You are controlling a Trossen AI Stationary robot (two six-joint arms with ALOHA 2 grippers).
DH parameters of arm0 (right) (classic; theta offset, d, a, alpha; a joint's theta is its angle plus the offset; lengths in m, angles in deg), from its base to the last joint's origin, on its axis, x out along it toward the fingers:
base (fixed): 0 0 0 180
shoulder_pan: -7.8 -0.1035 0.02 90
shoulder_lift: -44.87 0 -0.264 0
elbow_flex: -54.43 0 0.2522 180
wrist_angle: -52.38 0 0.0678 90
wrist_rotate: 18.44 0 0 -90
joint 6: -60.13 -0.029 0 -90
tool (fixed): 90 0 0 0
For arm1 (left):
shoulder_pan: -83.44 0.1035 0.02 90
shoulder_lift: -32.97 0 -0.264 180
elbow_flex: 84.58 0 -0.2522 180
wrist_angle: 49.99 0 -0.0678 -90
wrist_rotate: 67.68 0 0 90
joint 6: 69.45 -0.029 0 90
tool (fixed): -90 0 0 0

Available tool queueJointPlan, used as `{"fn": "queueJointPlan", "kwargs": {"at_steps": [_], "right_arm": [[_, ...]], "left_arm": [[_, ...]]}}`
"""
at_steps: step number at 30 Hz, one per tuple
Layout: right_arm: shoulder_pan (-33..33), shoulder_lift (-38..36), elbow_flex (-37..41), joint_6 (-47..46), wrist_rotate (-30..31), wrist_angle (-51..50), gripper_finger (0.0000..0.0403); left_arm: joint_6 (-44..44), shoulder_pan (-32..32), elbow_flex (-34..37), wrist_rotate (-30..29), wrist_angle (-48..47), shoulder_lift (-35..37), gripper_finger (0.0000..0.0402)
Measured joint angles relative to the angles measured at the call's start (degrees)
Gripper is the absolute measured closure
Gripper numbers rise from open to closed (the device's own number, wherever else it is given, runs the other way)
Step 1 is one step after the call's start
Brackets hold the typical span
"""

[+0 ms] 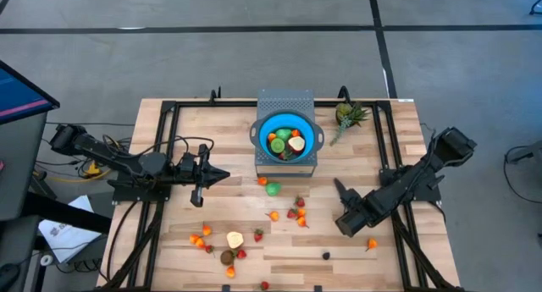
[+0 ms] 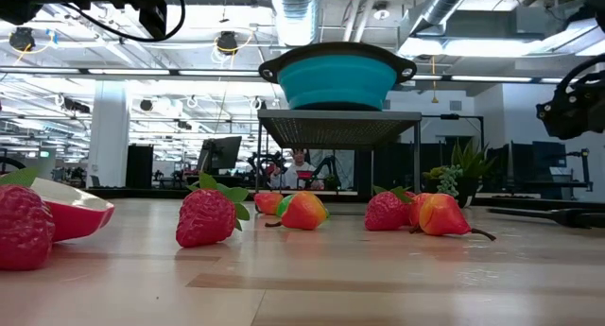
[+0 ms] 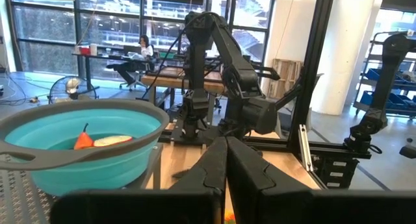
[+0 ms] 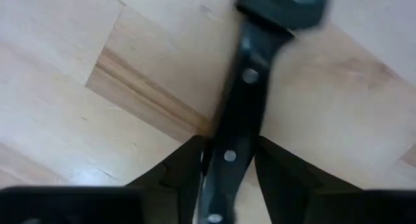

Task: Pick & Place Fruit
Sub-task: Put the knife on the shelf

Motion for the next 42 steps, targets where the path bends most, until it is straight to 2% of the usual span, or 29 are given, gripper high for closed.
{"fn": "queueJointPlan", "kwargs": {"at_steps": [5,18,25,31,42], "right_arm": [[0.00,-0.19,0.00,0.00,-0.02,0.00,0.0319],[0.00,-1.39,0.11,-0.24,-0.11,-1.00,0.0320],[0.00,-8.15,-2.28,0.58,0.78,-8.49,0.0320],[0.00,-16.02,-2.80,1.95,1.61,-9.08,0.0320],[1.40,-28.44,-2.82,6.82,9.06,-9.97,0.0320]], "left_arm": [[0.00,0.01,0.01,0.00,-0.01,0.00,0.0400],[0.00,0.02,0.01,0.00,0.01,0.00,0.0400],[0.02,0.00,0.01,0.00,0.01,-0.02,0.0400],[0.00,0.01,0.01,0.00,0.04,-0.01,0.0400],[0.00,0.01,0.00,0.00,0.46,0.00,0.0400]]}}
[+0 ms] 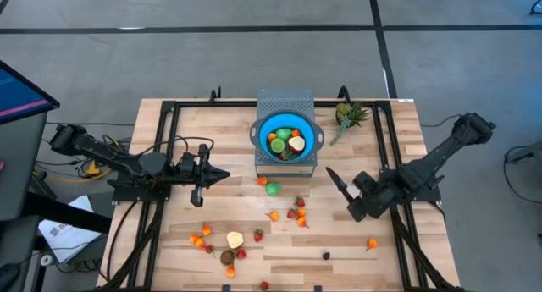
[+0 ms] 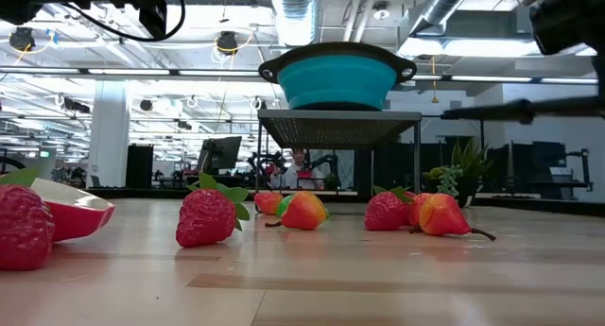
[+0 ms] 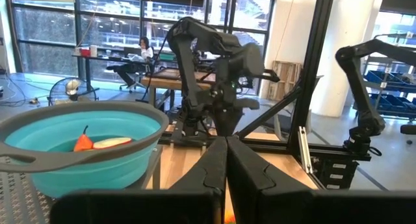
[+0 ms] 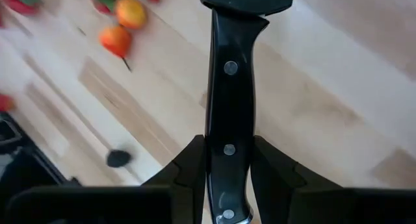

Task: Pick & Place Fruit
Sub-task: Put the knife on the shelf

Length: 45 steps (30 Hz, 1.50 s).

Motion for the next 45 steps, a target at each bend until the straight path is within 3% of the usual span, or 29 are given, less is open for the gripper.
{"fn": "queueJointPlan", "kwargs": {"at_steps": [9,14,19,25,29,36,45], "right_arm": [[1.15,-6.93,-0.04,7.49,1.37,4.14,0.0320],[0.00,-8.76,-0.04,15.18,1.38,11.39,0.0320],[3.06,-10.68,-0.07,26.43,4.42,18.12,0.0320],[13.59,-13.71,-0.07,39.51,4.74,22.15,0.0320],[22.44,-15.25,-0.07,47.51,1.02,25.39,0.0320],[37.95,-14.98,-0.09,61.61,-3.34,33.25,0.0320],[56.94,-8.31,-0.27,78.89,-6.37,44.74,0.0320]], "left_arm": [[0.00,0.00,0.01,0.00,0.02,-0.01,0.0400],[-0.11,0.00,0.01,-0.02,0.03,-0.01,0.0400],[-0.17,0.01,0.01,-2.45,0.50,-0.02,0.0400],[-0.22,0.40,0.01,-10.65,1.05,-0.02,0.0400],[-0.22,3.04,0.00,-14.64,1.49,-0.02,0.0400],[-0.22,9.85,0.01,-14.82,1.71,-0.02,0.0400],[-0.22,19.76,0.01,-14.86,1.84,0.00,0.0400]]}}
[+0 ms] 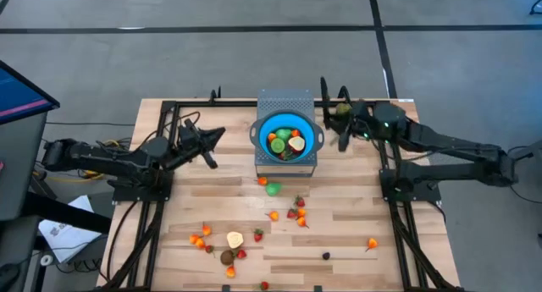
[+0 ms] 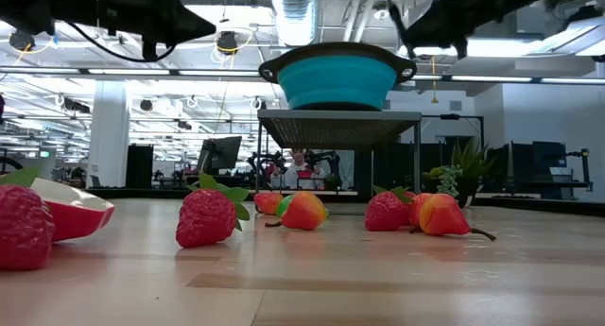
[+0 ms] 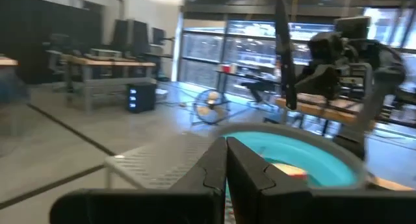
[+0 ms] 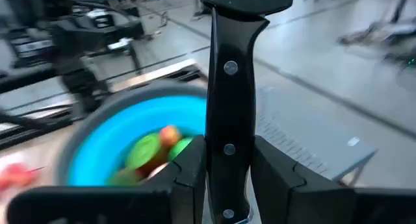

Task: Pick & Place Fruit
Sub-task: Put the knife on the shelf

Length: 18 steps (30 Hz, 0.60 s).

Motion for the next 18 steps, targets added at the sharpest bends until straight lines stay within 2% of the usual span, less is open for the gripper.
{"fn": "queueJointPlan", "kwargs": {"at_steps": [4,8,14,18], "right_arm": [[6.51,6.64,-4.88,6.93,-1.70,0.27,0.0320],[10.90,15.69,-13.45,12.98,-4.90,-3.66,0.0320],[15.17,30.50,-32.12,19.70,-8.97,-18.92,0.0320],[16.52,39.18,-44.55,23.84,-9.36,-30.58,0.0320]], "left_arm": [[0.00,3.96,0.00,-0.02,0.00,0.00,0.0400],[0.02,7.02,0.00,-0.02,0.00,-0.02,0.0400],[0.02,8.89,0.00,-0.02,0.00,-0.01,0.0400],[0.06,8.88,-0.01,-0.02,0.00,-0.02,0.0400]]}}
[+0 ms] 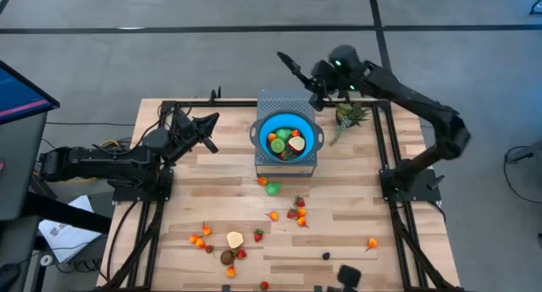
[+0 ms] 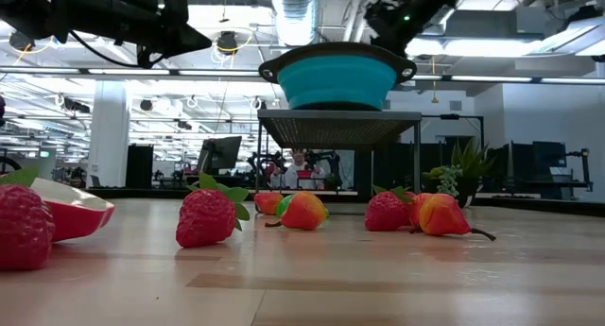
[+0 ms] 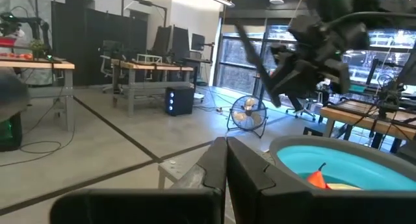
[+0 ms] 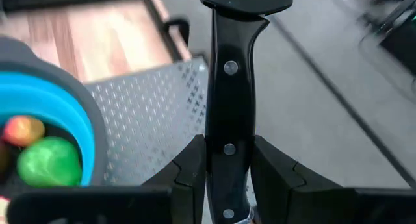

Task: Pick & Place Fruit
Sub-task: Put the knife on the shelf

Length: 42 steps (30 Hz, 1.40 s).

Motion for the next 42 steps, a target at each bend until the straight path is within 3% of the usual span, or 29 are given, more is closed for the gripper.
{"fn": "queueJointPlan", "kwargs": {"at_steps": [7,15,26,42], "right_arm": [[1.20,11.57,-14.41,6.69,-2.64,-15.33,0.0320],[0.94,20.31,-21.31,13.28,-2.73,-27.37,0.0320],[1.00,22.16,-21.86,18.47,-7.11,-29.33,0.0320],[-0.57,22.15,-16.31,18.45,-7.08,-28.76,0.0320]], "left_arm": [[0.15,0.00,0.01,0.02,0.00,0.00,0.0400],[0.18,-0.07,0.00,0.02,-0.02,0.01,0.0400],[0.18,-0.07,0.01,0.02,-0.02,0.00,0.0400],[0.18,-0.07,0.01,0.02,-0.04,0.00,0.0400]]}}
